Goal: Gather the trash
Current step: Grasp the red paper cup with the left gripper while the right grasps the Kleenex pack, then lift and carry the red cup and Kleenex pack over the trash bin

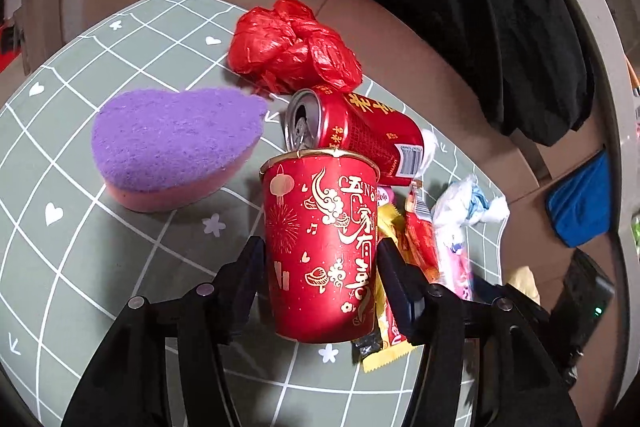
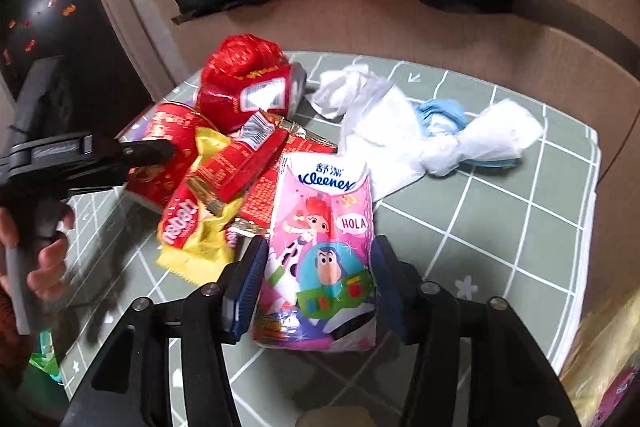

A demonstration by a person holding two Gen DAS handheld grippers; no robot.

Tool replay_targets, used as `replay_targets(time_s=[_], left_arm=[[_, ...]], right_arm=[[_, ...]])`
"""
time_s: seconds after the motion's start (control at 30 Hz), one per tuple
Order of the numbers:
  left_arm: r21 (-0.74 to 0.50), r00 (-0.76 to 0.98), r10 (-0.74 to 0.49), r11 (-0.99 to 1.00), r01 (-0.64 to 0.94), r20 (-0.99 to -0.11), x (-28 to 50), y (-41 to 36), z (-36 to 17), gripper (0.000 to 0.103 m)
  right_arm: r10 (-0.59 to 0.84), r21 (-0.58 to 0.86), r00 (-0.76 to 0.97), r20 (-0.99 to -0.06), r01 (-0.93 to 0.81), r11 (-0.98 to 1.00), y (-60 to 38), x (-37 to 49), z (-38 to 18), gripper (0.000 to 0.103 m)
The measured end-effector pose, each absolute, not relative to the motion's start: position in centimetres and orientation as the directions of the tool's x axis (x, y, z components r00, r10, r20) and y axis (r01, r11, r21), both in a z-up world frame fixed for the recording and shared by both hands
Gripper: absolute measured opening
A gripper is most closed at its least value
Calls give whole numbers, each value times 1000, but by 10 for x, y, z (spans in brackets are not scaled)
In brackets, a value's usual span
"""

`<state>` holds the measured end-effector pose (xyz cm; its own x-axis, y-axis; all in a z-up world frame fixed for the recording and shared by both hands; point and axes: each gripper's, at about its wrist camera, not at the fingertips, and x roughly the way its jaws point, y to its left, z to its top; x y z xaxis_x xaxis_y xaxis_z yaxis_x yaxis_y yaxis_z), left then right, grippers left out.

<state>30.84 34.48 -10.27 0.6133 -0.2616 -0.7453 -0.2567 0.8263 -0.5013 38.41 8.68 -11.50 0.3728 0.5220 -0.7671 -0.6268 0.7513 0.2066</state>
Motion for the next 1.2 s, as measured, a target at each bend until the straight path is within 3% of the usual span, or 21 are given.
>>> replay_targets(time_s=[0.07,0.13,0.23,0.37,0.53,0.7,0.87,1.2], left_arm=[[-504,606,-272,826,-251,-747,307,344,-102,57],[-497,607,-265,830,-252,-750,303,343,-98,57],[-451,678,-183,859,-242,-712,282,337,-75,57],[-387,725,-132,901,-197,-676,262,317,-52,57],[-416,712,-209,901,-127,-671,252,275,-54,57],[-359,738,-84,906,-222,-669,248,263,-64,57],[-389,726,-113,894,-225,-679,247,263,-66,56],[-269,822,15,941,-203,-569,231,233,-11,55]], right_arm=[[505,192,356,-786,-637,747,92,388,-119,54],[475,150,369,-799,-642,752,93,383,-118,44],[489,143,406,-772,-638,756,82,373,-110,37],[509,148,449,-735,-626,766,56,355,-92,36],[516,181,477,-712,-585,790,24,349,-83,37],[535,221,478,-696,-566,794,0,344,-81,37],[542,207,478,-691,-588,782,-10,334,-80,37],[556,218,523,-646,-571,791,-23,330,-60,37]])
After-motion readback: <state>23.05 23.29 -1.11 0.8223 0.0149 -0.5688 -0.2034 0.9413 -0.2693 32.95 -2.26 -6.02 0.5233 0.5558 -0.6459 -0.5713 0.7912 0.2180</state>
